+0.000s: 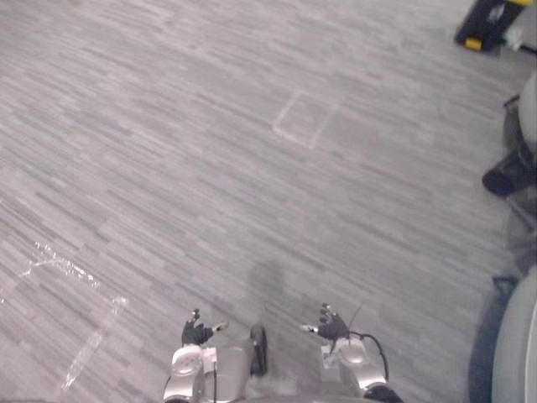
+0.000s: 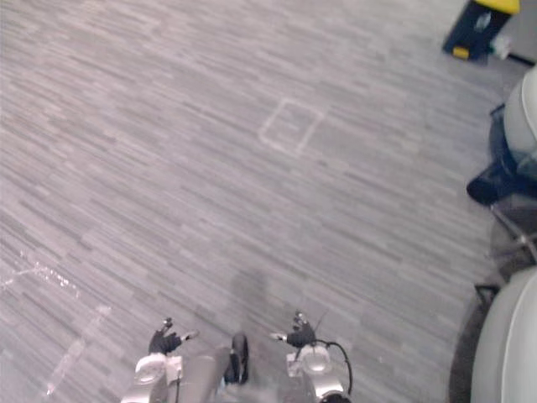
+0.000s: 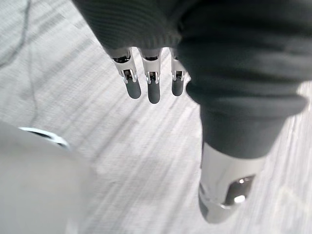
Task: Organize the slippers on the shoe rack
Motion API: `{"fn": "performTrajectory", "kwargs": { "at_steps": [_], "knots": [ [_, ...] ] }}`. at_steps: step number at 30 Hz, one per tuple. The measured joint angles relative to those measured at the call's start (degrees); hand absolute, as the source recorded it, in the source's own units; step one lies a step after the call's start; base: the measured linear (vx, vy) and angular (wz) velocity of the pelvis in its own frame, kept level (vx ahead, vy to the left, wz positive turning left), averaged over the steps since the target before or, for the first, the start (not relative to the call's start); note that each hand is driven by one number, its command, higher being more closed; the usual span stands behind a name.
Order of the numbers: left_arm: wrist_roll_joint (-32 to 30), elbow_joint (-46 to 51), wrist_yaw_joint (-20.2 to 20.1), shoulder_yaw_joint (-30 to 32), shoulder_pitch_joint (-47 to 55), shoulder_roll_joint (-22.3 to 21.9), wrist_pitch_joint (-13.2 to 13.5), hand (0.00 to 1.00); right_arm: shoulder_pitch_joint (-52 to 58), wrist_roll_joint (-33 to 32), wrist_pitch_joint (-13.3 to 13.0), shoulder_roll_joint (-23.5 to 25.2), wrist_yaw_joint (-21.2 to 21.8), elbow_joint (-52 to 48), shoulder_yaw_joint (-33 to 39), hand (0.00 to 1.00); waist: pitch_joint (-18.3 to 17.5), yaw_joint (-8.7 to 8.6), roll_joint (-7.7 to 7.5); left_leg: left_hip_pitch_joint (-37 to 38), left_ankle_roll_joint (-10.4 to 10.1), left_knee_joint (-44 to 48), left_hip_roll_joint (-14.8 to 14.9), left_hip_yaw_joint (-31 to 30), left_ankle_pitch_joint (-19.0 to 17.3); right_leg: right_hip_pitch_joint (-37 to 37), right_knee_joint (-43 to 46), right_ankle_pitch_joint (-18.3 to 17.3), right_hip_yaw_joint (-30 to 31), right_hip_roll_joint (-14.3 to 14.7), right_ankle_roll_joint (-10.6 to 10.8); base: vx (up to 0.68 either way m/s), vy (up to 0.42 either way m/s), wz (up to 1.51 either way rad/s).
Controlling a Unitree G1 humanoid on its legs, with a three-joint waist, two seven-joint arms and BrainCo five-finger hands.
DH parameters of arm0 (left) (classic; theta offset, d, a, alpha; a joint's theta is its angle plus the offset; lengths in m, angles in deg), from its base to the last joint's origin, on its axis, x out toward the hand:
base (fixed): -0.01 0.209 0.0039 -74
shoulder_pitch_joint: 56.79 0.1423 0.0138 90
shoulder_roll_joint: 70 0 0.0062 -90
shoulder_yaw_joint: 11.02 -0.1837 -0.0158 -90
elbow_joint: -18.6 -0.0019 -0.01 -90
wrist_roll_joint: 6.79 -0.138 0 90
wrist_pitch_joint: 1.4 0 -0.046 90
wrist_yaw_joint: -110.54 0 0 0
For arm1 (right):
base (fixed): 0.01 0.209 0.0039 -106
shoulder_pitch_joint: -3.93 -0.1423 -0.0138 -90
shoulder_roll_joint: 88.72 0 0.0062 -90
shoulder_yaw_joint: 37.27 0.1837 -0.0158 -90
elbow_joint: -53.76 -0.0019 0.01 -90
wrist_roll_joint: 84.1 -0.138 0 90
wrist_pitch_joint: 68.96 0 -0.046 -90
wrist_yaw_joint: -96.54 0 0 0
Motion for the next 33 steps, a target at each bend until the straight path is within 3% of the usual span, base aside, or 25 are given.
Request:
{"fn": "performTrajectory", "kwargs": {
  "at_steps": [3,5,7,8,9,10,11,12,13,14,15,16,17,18,19,21,23,25,26,27,28,30,31,32,33],
  "knots": [
    [0.5,-0.9,0.0,-0.6,-0.2,-1.0,-0.1,0.00,1.9,0.0,-0.3,0.2,0.1,-3.5,0.3,0.00,-0.4,-1.75,0.56,9.3,0.4,-6.7,0.8,-4.9,-1.4,-11.7,-3.8,-7.0,-6.2,1.2,-3.5,0.52,0.028,0.69],
    [0.5,-2.2,0.0,-0.5,-0.1,-1.6,-0.1,0.00,2.1,-0.1,-0.6,0.3,0.1,-4.4,0.4,0.00,-0.3,-2.63,0.47,13.5,0.0,-8.3,2.0,-6.7,-2.9,-15.5,-15.0,-8.0,-9.0,2.7,-3.5,0.52,-0.057,0.54],
    [0.5,-2.4,-0.1,-1.3,-0.5,-1.8,0.0,0.00,1.8,-0.2,-0.9,0.4,0.1,-4.4,0.7,0.00,-0.6,-3.52,-0.01,17.9,-1.5,-11.4,2.6,-8.6,-4.9,-17.9,-37.3,-1.8,-9.5,4.7,-3.1,0.62,-0.097,0.60],
    [0.5,-2.4,-0.1,-1.6,-0.7,-1.8,0.0,0.00,1.7,-0.1,-0.9,0.5,0.1,-4.3,0.8,0.00,-0.8,-3.58,-0.20,18.8,-1.9,-12.1,2.6,-8.9,-5.5,-18.3,-41.2,-0.2,-9.6,4.9,-3.3,0.50,-0.125,0.60],
    [0.5,-2.5,-0.1,-1.6,-0.6,-1.8,0.0,0.00,1.6,-0.2,-0.7,0.6,0.1,-4.3,0.8,0.00,-0.9,-3.63,-0.43,21.2,-3.1,-12.9,2.7,-9.9,-6.9,-18.8,-45.7,3.0,-10.3,5.4,-5.3,0.68,-0.190,0.60],
    [0.5,-3.2,-0.1,-1.6,-0.2,-2.0,0.0,0.00,1.6,-0.1,-0.7,0.5,0.1,-4.3,1.1,0.00,-1.7,-4.18,0.49,22.8,-4.3,-12.5,4.1,-10.7,-7.6,-18.4,-44.0,9.0,-10.4,6.3,-9.0,0.82,-0.231,0.50],
    [0.5,-3.3,-0.1,-1.5,0.2,-2.2,0.0,0.00,1.6,-0.1,-0.6,0.7,0.1,-4.2,1.4,0.00,-2.8,-4.16,0.85,22.8,-4.4,-11.8,5.1,-10.9,-7.7,-18.8,-42.8,9.9,-10.6,6.6,-9.7,0.87,-0.232,0.38],
    [0.5,-3.1,-0.1,-1.5,0.8,-2.9,0.0,0.00,1.5,-0.1,-0.5,1.0,0.1,-4.4,2.5,0.00,-3.4,-3.53,3.24,22.2,-5.4,-8.1,7.3,-11.2,-7.1,-18.4,-39.9,6.9,-12.3,7.5,-10.3,0.74,-0.197,0.27],
    [0.4,-2.9,-0.1,-1.4,0.7,-3.6,0.0,0.00,1.3,-0.1,-0.4,0.7,0.1,-4.6,3.0,0.00,-3.1,-3.91,3.97,20.3,-7.9,-1.1,7.4,-11.0,-4.6,-17.2,-37.1,4.0,-13.5,7.4,-10.4,0.73,-0.202,0.27],
    [0.4,-2.9,-0.1,-1.2,0.4,-4.0,0.0,0.00,1.3,-0.1,-0.3,0.5,0.2,-4.7,2.9,0.00,-2.9,-4.06,4.37,19.0,-8.0,3.3,7.5,-10.7,-3.0,-16.0,-36.2,2.8,-14.2,7.6,-10.5,0.68,-0.245,0.20],
    [0.4,-3.0,-0.3,-0.4,1.1,-4.0,-0.1,0.00,2.1,-0.1,-0.2,-0.3,0.3,-5.0,1.8,0.00,-2.9,-4.46,5.18,14.6,-9.0,18.2,8.0,-8.9,4.5,-10.9,-36.9,-0.6,-15.4,8.4,-10.6,0.54,-0.205,-0.12],
    [0.5,-2.6,-0.2,0.8,2.2,-4.0,0.0,0.00,2.9,-0.2,0.0,-0.1,0.3,-5.7,0.4,0.00,-3.0,-3.76,5.59,10.5,-11.4,28.7,9.7,-7.5,12.3,-6.8,-39.6,-2.7,-14.2,9.4,-10.8,0.69,-0.151,-0.39],
    [0.5,-1.6,-0.1,2.0,2.7,-4.0,0.0,0.00,3.1,-0.2,0.1,0.0,0.3,-6.1,-0.3,0.00,-2.9,-3.09,6.33,6.5,-10.9,38.3,12.0,-5.2,11.3,-3.8,-41.3,-4.1,-13.1,11.1,-11.1,0.68,-0.036,-0.77],
    [0.5,-0.2,-0.1,3.6,2.9,-4.0,0.0,0.00,3.2,-0.3,0.5,1.1,0.3,-5.7,-0.2,0.00,-2.6,-2.33,6.64,0.4,-8.8,47.7,14.5,-2.2,6.5,0.5,-42.7,-6.2,-10.9,12.1,-11.5,0.78,-0.004,-0.85],
    [0.5,2.0,-0.1,4.2,3.7,-3.6,0.1,0.00,3.0,-0.3,0.6,2.2,0.3,-5.4,-0.2,0.00,-2.1,-1.64,4.90,-4.5,-8.2,49.2,15.2,0.0,4.0,4.1,-44.6,-7.6,-8.8,11.8,-11.0,0.62,-0.018,-0.77],
    [0.5,4.4,-0.1,4.3,4.4,-3.3,0.5,0.00,3.4,-0.3,0.7,3.0,0.3,-5.1,-0.2,0.00,-2.1,-0.70,4.11,-10.3,-7.4,46.1,15.3,1.9,1.0,8.5,-47.6,-8.6,-6.1,10.9,-10.0,0.59,0.028,-0.76],
    [0.5,5.8,-0.2,4.7,5.0,-3.4,0.6,0.00,3.3,-0.2,0.9,3.0,0.3,-4.2,-0.3,0.00,-2.2,0.39,3.93,-15.8,-8.5,34.5,13.7,2.6,-1.5,13.4,-50.1,-10.5,-2.4,8.5,-7.6,0.66,0.160,-0.94],
    [0.5,6.1,-0.1,4.9,5.4,-3.4,0.9,0.00,3.4,-0.2,1.1,2.9,0.3,-4.2,-0.2,0.00,-2.4,0.84,3.58,-17.6,-8.7,16.5,10.9,0.1,1.0,17.7,-50.8,-13.5,0.1,5.3,-4.9,0.67,0.280,-0.73],
    [0.5,6.1,-0.1,4.7,5.9,-3.5,1.3,0.00,3.4,-0.2,1.1,2.8,0.3,-4.1,-0.2,0.00,-2.7,0.99,4.02,-17.3,-9.3,8.1,10.2,-2.0,5.4,19.1,-50.6,-15.1,1.6,4.7,-3.6,0.85,0.406,-0.73],
    [0.5,5.4,-0.2,4.9,5.9,-2.4,1.6,0.00,3.1,-0.3,1.2,2.7,0.1,-2.3,-0.5,0.00,-2.9,1.29,2.96,-16.1,-8.0,8.5,8.8,-1.1,8.3,20.6,-50.5,-16.3,4.0,3.0,-3.0,0.82,0.414,-0.52],
    [0.6,4.5,-0.1,4.8,5.4,-1.6,1.5,0.00,2.6,-0.1,1.4,2.5,0.7,-1.8,-1.4,0.00,-4.3,0.65,1.42,-16.2,-7.2,9.2,8.0,0.3,6.4,18.5,-49.1,-13.7,6.6,2.1,-4.7,0.80,0.414,-0.46],
    [0.6,4.4,-0.1,4.8,5.4,-1.1,1.6,0.00,2.4,-0.1,1.1,3.3,0.5,-2.1,-1.4,0.00,-5.0,0.72,0.62,-16.1,-5.1,12.7,8.0,1.3,2.9,16.2,-43.4,-9.9,9.5,1.5,-4.5,0.57,0.301,-0.34],
    [0.6,3.9,-0.1,4.7,5.4,-0.3,1.2,0.00,2.5,-0.1,1.1,3.2,0.5,-2.1,-1.2,0.00,-5.2,0.75,-0.53,-13.6,-3.9,13.1,7.1,3.3,0.8,14.2,-36.3,-8.3,11.5,0.5,-2.0,0.48,0.235,-0.36],
    [0.6,3.3,-0.1,4.5,5.3,-0.1,1.2,0.00,2.5,-0.1,1.0,3.2,0.5,-2.1,-1.0,0.00,-5.1,0.69,-0.70,-12.0,-3.5,12.9,6.8,4.0,-0.3,12.7,-31.4,-7.0,12.6,0.3,-0.4,0.69,0.308,-0.69],
    [0.6,2.0,-0.1,4.3,5.0,0.1,1.1,0.00,2.5,-0.1,1.0,3.2,0.6,-2.2,-0.6,0.00,-4.9,0.68,-0.66,-7.7,-3.0,11.9,6.5,6.0,-2.7,7.8,-18.1,-3.9,14.1,0.3,2.7,0.50,0.192,-0.86]
  ]
}}
